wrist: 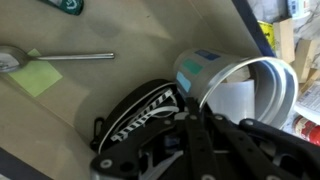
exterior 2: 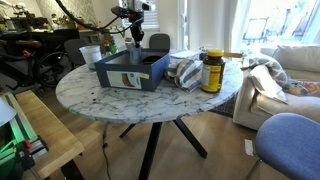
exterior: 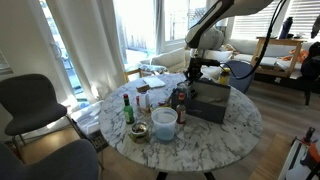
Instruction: Put the silver cup in the blue box
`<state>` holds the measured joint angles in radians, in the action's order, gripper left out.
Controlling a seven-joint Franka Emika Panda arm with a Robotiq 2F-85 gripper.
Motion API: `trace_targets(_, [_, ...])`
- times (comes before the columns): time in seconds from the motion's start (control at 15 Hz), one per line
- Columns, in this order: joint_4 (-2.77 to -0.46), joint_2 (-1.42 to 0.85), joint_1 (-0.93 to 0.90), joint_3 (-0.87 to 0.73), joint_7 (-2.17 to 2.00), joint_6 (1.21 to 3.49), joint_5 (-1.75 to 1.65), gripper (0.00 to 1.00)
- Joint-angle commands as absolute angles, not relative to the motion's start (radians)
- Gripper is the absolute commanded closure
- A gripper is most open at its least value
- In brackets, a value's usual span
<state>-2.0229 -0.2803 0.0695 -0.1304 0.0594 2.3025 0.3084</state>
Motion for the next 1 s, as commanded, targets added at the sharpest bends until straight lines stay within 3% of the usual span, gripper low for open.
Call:
trace_targets(0.0, [-2.075, -0.255, 0.086, -0.094, 0.055, 2.354, 0.300, 0.99])
trace_targets(0.2, [-2.108, -0.244, 0.091, -0.081, 0.069, 2.390, 0.309, 0.97])
trace_targets(0.27, [-2.115, -0.244, 0.095, -0.076, 0.077, 2.397, 0.318, 0.70])
trace_targets(0.33, [-2.120, -0.241, 0.096, -0.072, 0.078, 2.400, 0.320, 0.69])
trace_targets(0.47, [-2.139, -0.216, 0.100, -0.070, 0.085, 2.386, 0.312, 0.56])
trace_targets(0.93, [-2.323, 0.098, 0.102, -0.083, 0.340, 2.381, 0.250, 0.03])
